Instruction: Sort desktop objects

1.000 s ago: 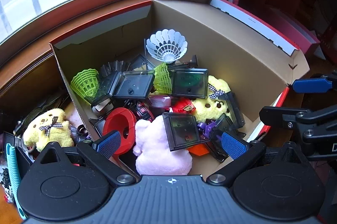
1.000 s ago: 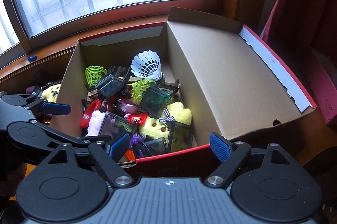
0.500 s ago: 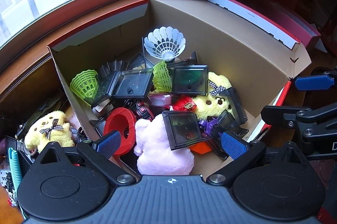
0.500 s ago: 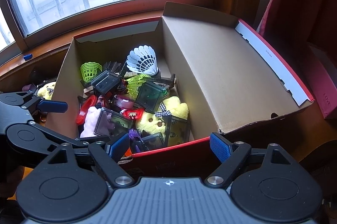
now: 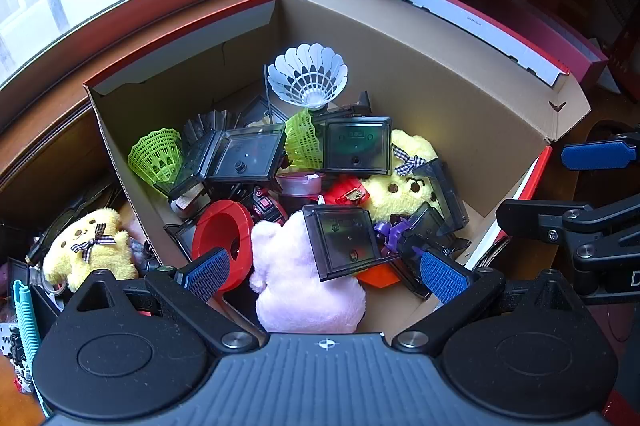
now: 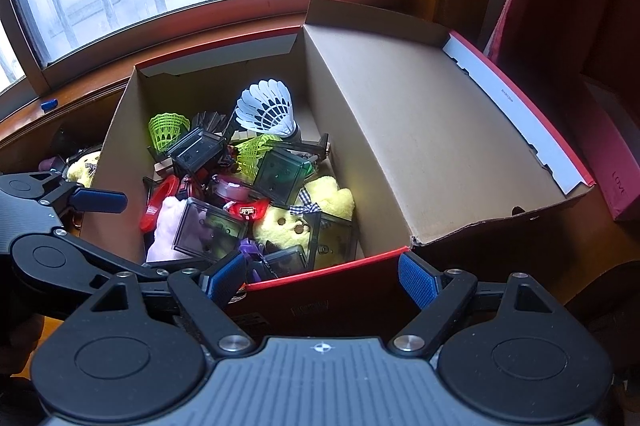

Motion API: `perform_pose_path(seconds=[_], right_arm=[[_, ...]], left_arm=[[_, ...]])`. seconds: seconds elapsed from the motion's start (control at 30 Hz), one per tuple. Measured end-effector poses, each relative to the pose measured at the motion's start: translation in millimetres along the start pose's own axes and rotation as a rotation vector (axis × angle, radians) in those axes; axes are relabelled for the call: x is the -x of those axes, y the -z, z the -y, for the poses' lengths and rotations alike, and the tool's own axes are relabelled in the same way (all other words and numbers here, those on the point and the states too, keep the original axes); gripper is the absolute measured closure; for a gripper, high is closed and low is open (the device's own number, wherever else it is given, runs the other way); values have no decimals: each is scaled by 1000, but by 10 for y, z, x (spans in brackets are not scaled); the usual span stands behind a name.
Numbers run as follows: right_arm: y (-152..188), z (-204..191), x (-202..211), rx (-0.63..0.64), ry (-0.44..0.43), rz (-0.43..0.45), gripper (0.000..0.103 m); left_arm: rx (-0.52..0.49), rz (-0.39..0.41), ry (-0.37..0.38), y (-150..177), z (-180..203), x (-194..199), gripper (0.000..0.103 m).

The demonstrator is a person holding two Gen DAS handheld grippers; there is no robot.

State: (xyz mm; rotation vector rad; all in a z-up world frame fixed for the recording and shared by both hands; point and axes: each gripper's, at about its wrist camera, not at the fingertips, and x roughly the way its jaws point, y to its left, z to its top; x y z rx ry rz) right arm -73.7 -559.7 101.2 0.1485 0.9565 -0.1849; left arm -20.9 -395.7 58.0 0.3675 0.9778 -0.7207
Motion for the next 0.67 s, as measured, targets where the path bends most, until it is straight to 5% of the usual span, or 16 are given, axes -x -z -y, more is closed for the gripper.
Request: perform_pose_path(seconds=[0.67], right_arm=[[22,12,5,2,-1,-1,18]], left_arm=[[-4,15,-7,13,20,23,0]])
